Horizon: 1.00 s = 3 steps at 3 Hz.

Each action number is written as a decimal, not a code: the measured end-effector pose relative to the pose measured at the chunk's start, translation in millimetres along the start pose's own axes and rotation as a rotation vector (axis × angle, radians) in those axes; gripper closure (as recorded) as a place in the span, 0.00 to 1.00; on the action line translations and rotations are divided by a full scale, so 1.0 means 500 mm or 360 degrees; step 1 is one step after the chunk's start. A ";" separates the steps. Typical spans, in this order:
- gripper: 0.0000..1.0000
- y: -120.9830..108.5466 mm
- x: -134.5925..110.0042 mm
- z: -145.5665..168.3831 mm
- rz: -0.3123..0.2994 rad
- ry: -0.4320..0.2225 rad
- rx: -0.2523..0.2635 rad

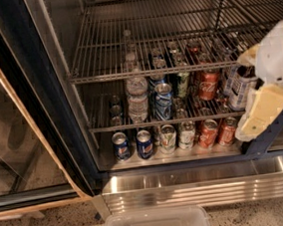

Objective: Pick coke can from middle shelf of fridge

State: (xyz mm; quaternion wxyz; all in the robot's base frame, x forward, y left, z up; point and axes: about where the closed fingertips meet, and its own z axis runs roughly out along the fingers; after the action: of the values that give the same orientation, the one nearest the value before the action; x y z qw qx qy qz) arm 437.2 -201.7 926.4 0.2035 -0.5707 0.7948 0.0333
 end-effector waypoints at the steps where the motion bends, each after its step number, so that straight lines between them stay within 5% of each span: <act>1: 0.00 0.019 0.019 0.085 0.0135 -0.0229 -0.0010; 2: 0.00 0.004 0.004 0.081 0.0205 -0.0357 0.0065; 3: 0.00 0.004 0.001 0.081 0.0202 -0.0357 0.0065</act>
Offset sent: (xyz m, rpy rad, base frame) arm 0.0008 0.0052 -0.0382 0.1346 -0.0162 -0.0453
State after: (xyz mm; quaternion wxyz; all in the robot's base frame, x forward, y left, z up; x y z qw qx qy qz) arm 447.0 -190.1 888.8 0.3002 -0.5076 0.8021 0.0937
